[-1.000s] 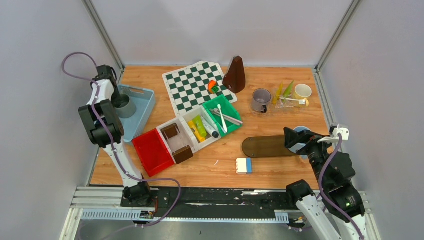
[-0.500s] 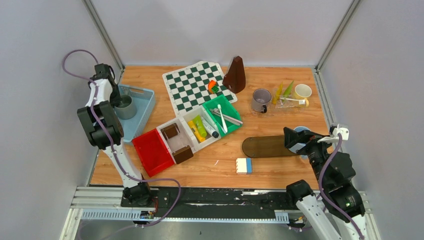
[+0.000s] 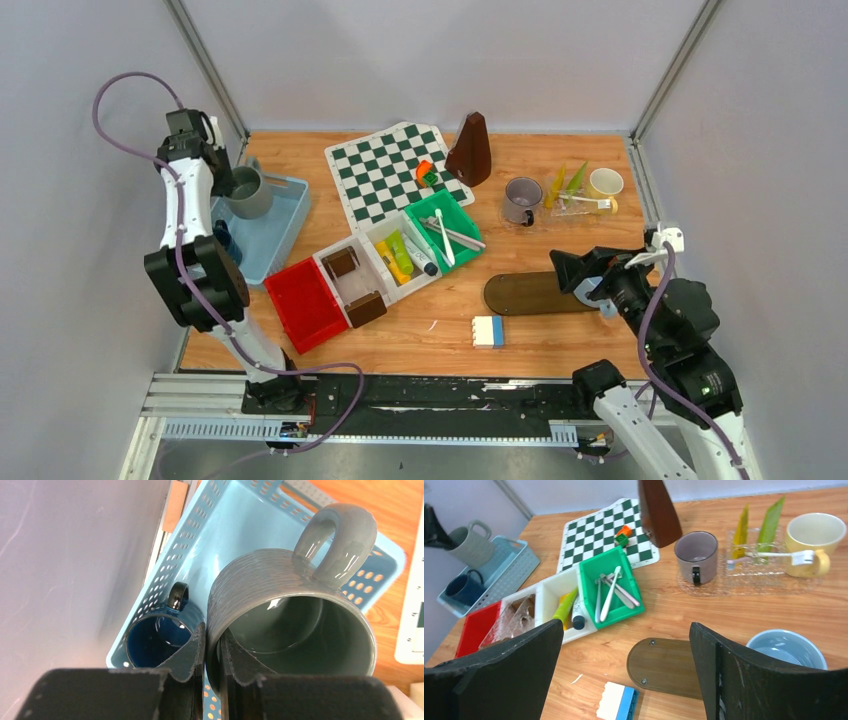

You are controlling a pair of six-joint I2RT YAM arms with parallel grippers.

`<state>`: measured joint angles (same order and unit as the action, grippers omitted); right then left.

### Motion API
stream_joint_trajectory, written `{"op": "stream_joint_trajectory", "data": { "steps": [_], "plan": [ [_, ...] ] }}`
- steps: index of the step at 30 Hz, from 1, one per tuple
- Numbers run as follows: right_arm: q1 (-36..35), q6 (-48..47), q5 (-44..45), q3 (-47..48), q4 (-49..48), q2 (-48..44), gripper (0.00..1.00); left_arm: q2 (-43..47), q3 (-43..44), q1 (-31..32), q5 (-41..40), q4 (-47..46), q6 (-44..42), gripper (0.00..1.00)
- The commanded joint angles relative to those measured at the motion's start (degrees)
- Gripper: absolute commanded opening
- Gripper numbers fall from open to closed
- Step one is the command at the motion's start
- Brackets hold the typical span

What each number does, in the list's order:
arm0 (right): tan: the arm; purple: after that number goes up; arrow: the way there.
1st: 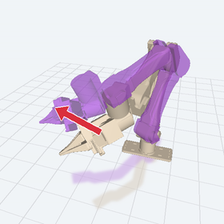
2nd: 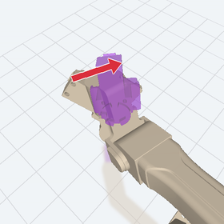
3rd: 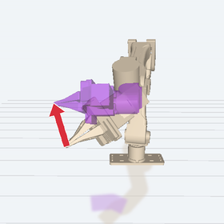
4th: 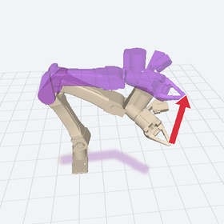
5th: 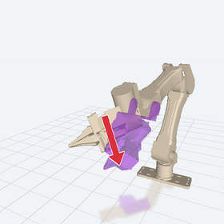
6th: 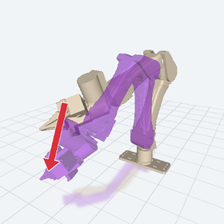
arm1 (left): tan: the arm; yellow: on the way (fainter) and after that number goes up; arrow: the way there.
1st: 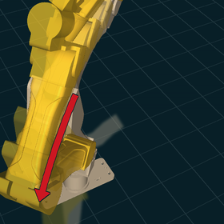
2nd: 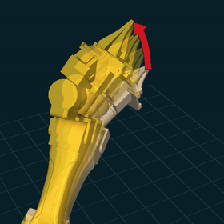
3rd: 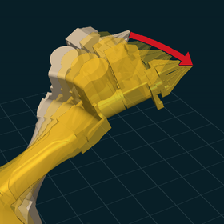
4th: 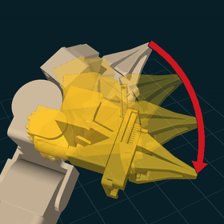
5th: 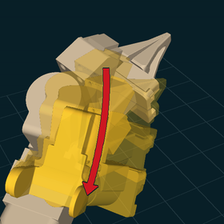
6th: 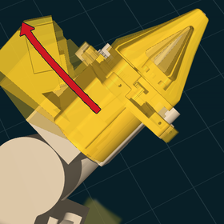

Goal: Prepare toiletry sets of a toothbrush and toothpaste on the tray
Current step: Pick up the cup from the storage box.

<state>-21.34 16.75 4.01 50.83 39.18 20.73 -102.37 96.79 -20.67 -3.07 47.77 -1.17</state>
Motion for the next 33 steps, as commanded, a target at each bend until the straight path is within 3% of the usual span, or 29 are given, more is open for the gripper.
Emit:
{"op": "stream_joint_trajectory", "data": {
  "steps": [1, 9, 21, 33],
  "plan": [
    [-0.4, -4.9, -10.4, 2.8, -1.2, 1.5, 1.0, 6.4, 1.5, 2.9, 2.7, -1.0, 0.5, 0.0],
    [-0.4, -7.2, -23.1, 9.8, -2.9, 12.2, 0.93, 7.7, 6.7, 15.3, 2.7, 4.6, -3.5, 0.0],
    [-3.7, -11.8, -28.2, 16.7, -5.0, 25.2, 0.91, 12.7, 8.2, 34.4, 4.7, 6.6, -8.6, 0.0],
    [-27.7, -25.5, -14.7, 22.9, -3.0, 35.2, 0.9, 13.1, 6.9, 56.0, 1.6, 8.0, -10.5, 0.0]
  ]
}}
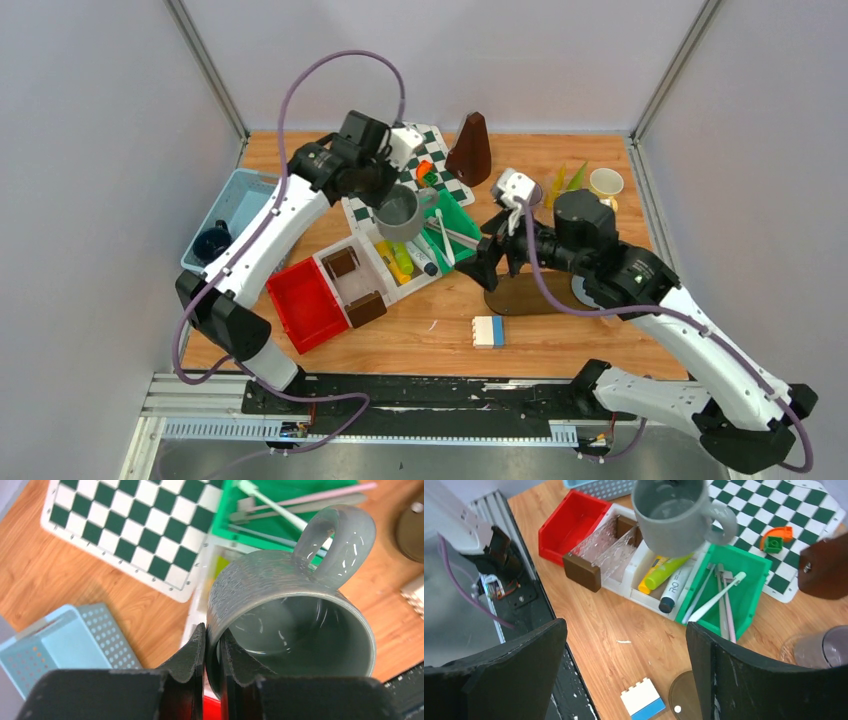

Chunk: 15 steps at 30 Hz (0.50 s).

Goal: Prepare toiletry sets of a toothbrush and toothpaste on the tray
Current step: Pick up the cup from the storage box, then place the cup on the tray.

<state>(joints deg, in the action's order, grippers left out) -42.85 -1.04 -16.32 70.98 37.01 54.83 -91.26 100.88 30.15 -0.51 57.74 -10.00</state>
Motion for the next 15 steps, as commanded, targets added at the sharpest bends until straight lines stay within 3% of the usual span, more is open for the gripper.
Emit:
{"op": "stream_joint_trajectory", "data": {
  "steps": [1, 9, 15],
  "plan": [
    [-8.0, -8.8, 6.5, 2.9, -0.4, 1.6, 0.9, 1.7, 2.9, 7.4, -1.8, -1.8, -2.1, 0.0],
    [-20.9, -19.6, 12.1, 3.9, 5.0, 5.5, 0.83, -0.5, 4.9, 17.1, -3.6, 0.5, -4.2, 0.0],
    [-25.0, -26.5, 15.4, 1.7, 5.8, 6.3, 0.83, -2.6, 6.2, 21.5, -7.4, 2.5, -4.4, 0.0]
  ]
}}
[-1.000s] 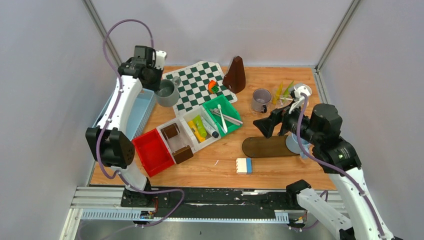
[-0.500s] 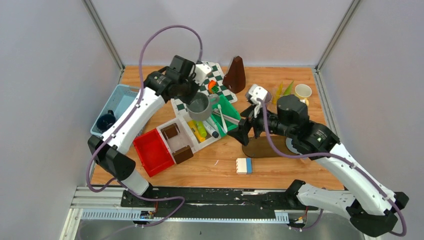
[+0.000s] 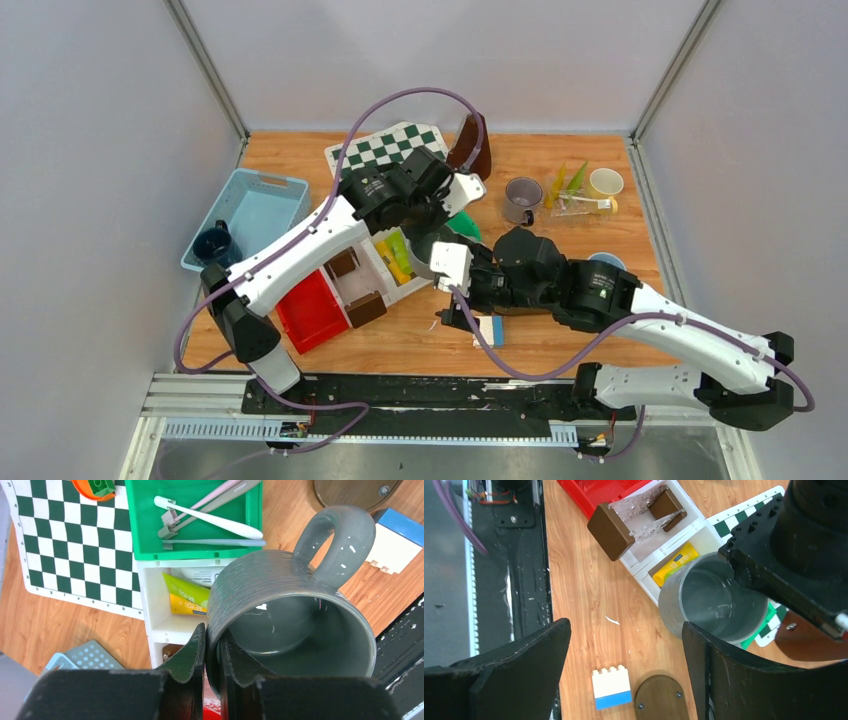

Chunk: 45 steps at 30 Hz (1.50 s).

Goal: Prepare toiletry sets of a toothbrush and toothpaste on the tray
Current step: Place the cup on the tray.

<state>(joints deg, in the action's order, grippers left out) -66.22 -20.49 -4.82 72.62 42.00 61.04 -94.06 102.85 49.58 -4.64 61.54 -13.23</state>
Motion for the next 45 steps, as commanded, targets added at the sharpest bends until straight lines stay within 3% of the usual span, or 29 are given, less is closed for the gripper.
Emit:
{"op": "stream_joint_trajectory", "data": {
  "steps": [1, 17, 22, 35, 38, 42, 44, 45],
  "plan": [
    [-1.8, -7.6, 4.4, -0.2, 1.1, 0.2, 0.83, -0.2, 4.5, 2.8, -3.9, -1.0, -1.2, 0.0],
    [-2.3, -15.1, 12.1, -4.8, 4.2, 5.3, 0.73, -5.2, 9.2, 10.2, -6.7, 1.8, -3.8, 0.0],
    [-2.3, -15.5, 11.5, -5.7, 4.5, 7.0, 0.64, -6.5, 10.7, 11.3, -6.4, 1.8, -4.6, 0.0],
    [-2.3, -15.9, 10.4, -6.8, 4.7, 8.7, 0.03, -4.0, 7.5, 13.4, -4.6, 1.1, -8.4, 0.0],
    [-2.3, -15.4, 10.3, -6.7, 5.1, 9.1, 0.0, -2.6, 5.7, 13.4, -4.5, -0.1, -8.7, 0.0],
    [-2.2, -14.2, 10.1, -6.7, 5.4, 9.1, 0.0, -0.8, 3.8, 13.5, -6.7, -2.3, -8.9, 0.15],
    [-2.1, -13.4, 10.3, -6.8, 5.5, 8.9, 0.0, 0.0, 3.2, 13.4, -8.4, -3.3, -8.8, 0.34],
    [-2.0, -13.0, 10.4, -6.8, 5.7, 8.8, 0.0, 0.5, 2.6, 13.4, -9.9, -4.2, -8.7, 0.38]
  ]
}}
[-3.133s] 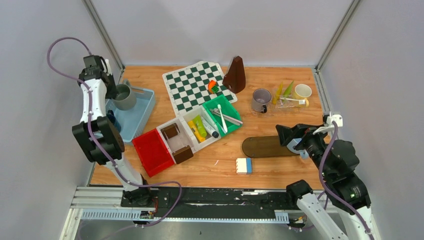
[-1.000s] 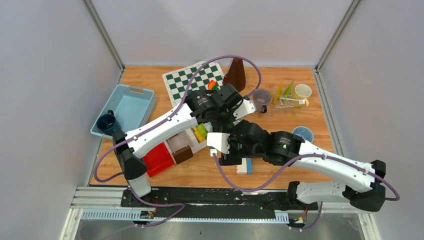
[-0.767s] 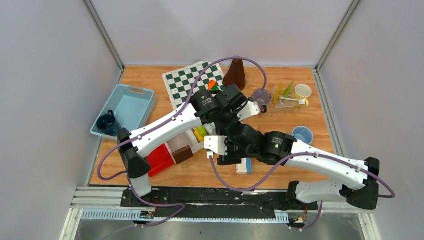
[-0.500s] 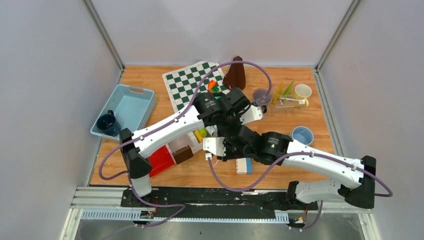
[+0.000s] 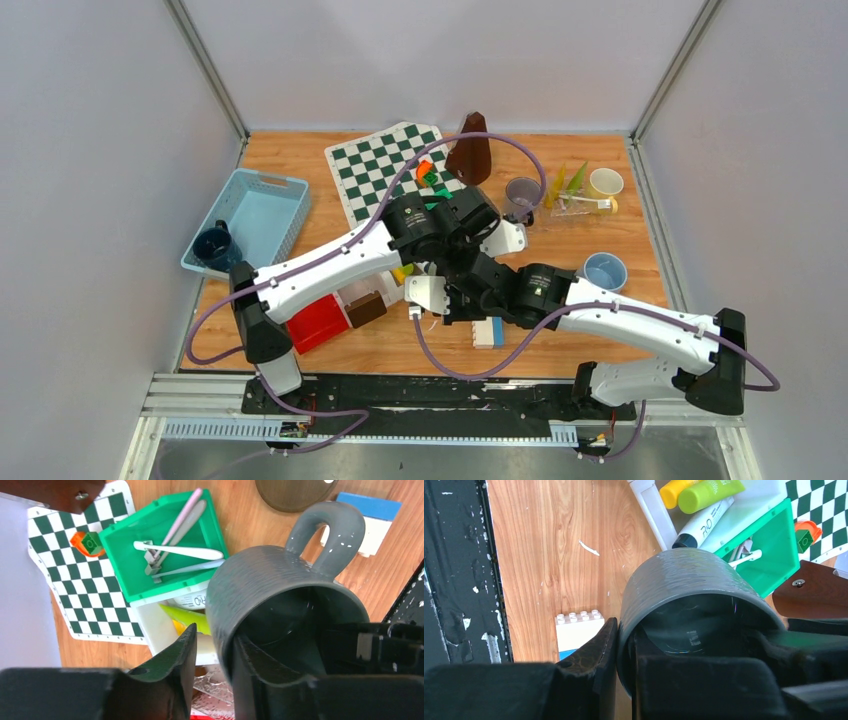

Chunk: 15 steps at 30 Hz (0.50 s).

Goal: Prepare toiletry sets of a toothbrush and toothpaste on the tray
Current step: Place the cup on the tray.

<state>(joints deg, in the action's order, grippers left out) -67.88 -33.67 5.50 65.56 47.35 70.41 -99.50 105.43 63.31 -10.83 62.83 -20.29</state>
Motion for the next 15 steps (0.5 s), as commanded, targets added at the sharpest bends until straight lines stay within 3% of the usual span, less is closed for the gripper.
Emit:
{"op": "stream_joint_trajectory", "data": {
  "steps": [1, 9, 15],
  "plan": [
    [-0.2, 0.6, 0.3, 0.2, 0.5, -0.7, 0.0, 6.3, -0.2, -0.3, -4.5, -6.0, -1.7, 0.46],
    [2.5, 3.6, 0.6, -1.0, 1.2, -2.3, 0.0, 13.2, -4.6, -1.1, -10.3, -15.3, -2.0, 0.86],
    [5.4, 6.7, 0.2, -1.0, 1.2, -2.9, 0.0, 22.6, -9.1, -5.2, -12.7, -23.8, 1.5, 0.96]
  ]
}}
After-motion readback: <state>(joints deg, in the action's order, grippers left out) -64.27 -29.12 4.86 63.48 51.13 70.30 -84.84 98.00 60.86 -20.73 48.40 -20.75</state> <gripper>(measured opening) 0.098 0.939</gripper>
